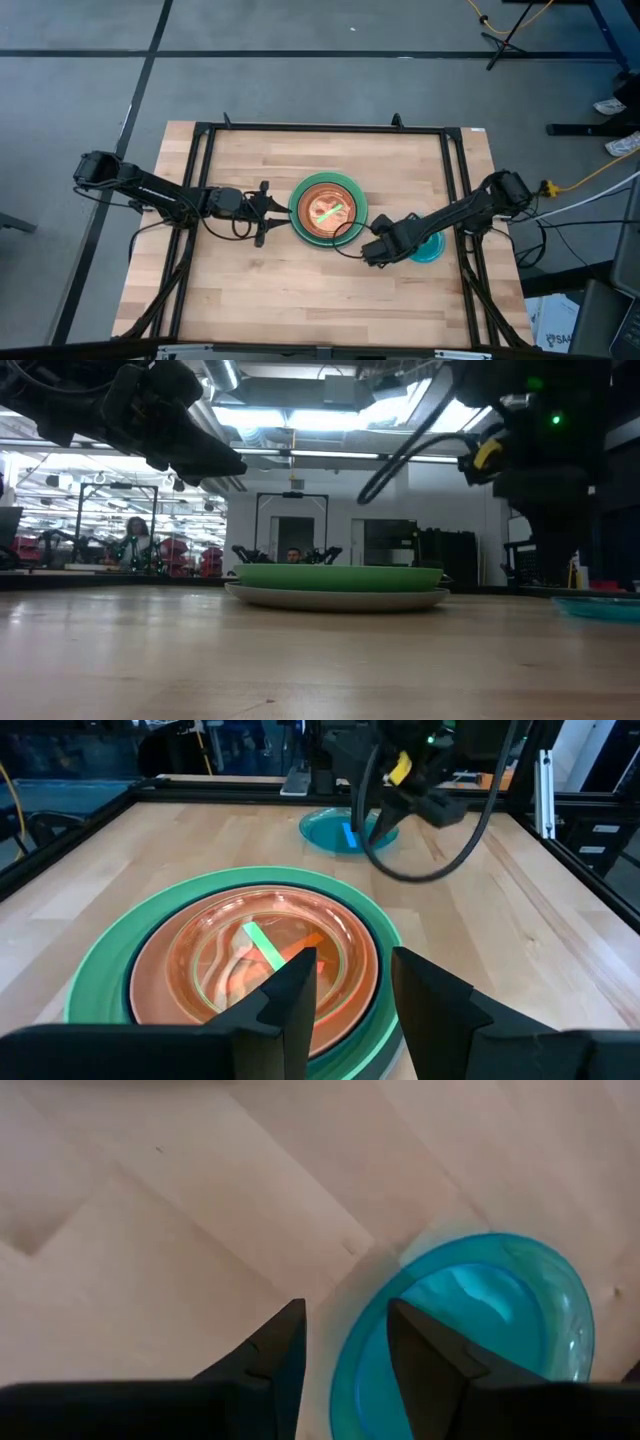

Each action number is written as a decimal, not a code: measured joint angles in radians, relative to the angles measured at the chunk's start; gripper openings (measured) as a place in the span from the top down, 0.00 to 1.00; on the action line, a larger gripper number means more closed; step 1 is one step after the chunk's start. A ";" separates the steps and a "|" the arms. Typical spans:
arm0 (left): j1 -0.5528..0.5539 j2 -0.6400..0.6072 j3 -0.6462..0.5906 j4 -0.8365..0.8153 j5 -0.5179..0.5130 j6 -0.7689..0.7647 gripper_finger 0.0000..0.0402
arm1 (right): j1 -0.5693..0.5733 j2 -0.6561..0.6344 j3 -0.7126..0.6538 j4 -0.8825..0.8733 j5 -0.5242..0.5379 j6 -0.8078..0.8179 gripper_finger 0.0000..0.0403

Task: Stack plastic plates
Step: Stack the blue on top of the green plate, then return to Home Position

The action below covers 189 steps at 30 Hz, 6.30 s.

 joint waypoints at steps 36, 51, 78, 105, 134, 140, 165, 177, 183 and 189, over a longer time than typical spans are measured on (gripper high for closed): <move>0.000 0.000 0.000 0.002 -0.002 0.000 0.69 | 0.000 0.164 -0.040 -0.004 -0.014 0.014 0.98; 0.000 0.000 0.000 0.002 -0.001 0.000 0.69 | -0.001 0.166 0.186 -0.230 0.297 -0.182 1.00; 0.000 0.000 0.000 0.002 0.004 -0.001 0.69 | -0.035 0.165 0.332 0.406 0.294 -1.217 1.00; -0.001 0.000 0.000 0.001 0.004 -0.003 0.69 | -0.193 0.164 0.246 0.462 0.063 -1.114 1.00; 0.119 -0.441 0.001 -0.316 0.071 0.060 0.77 | -0.213 -0.311 -0.127 0.586 0.044 -1.121 0.70; 0.145 -0.548 -0.063 -0.329 0.084 0.048 0.88 | -0.227 -0.598 -0.421 0.882 0.071 -1.064 0.70; 0.145 -0.978 -0.243 -0.492 0.065 -0.027 0.99 | -0.230 -1.460 -0.949 1.113 0.122 -0.981 0.98; 0.146 -1.130 -0.319 -0.504 0.097 -0.038 0.99 | -0.230 -1.703 -1.085 1.097 0.046 -1.030 1.00; 0.146 -1.128 -0.319 -0.518 0.117 -0.053 1.00 | -0.230 -1.717 -1.106 1.147 -0.091 -1.080 0.99; 0.146 -1.127 -0.319 -0.518 0.102 -0.015 1.00 | -0.230 -1.715 -1.106 1.130 -0.117 -1.086 0.99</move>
